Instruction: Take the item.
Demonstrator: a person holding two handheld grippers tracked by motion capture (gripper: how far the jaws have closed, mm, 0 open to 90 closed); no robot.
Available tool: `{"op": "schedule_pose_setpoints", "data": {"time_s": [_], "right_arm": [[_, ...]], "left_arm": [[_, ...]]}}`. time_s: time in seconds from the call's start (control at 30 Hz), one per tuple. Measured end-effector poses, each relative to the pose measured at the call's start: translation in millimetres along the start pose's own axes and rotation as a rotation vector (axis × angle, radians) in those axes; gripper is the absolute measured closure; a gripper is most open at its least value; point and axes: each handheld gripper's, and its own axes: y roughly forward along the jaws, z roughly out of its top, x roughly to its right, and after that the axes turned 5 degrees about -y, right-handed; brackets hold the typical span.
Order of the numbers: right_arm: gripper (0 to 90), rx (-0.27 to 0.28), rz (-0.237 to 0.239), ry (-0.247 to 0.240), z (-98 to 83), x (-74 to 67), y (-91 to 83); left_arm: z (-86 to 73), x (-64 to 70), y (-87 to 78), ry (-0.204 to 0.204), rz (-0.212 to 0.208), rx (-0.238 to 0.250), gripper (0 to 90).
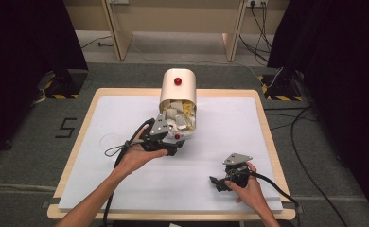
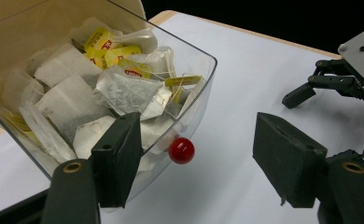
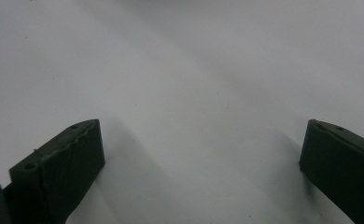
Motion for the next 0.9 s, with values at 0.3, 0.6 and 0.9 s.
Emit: {"op": "schedule_pose_setpoints", "data": {"time_s": [0.3, 0.6, 0.9], "right_arm": [[0.4, 0.0, 0.0, 0.0, 0.0, 0.0, 0.0], [0.5, 0.0, 0.0, 0.0, 0.0, 0.0, 0.0], [0.4, 0.0, 0.0, 0.0, 0.0, 0.0, 0.0]], "left_arm": [[-1.4, 4.8, -1.6, 0.007, -0.005, -0.014, 31.0], [-1.4, 2.9, 1.0, -0.003, -0.003, -0.017, 30.1], [0.2, -0.5, -0.3, -0.02, 0.022, 0.022, 30.8]]}}
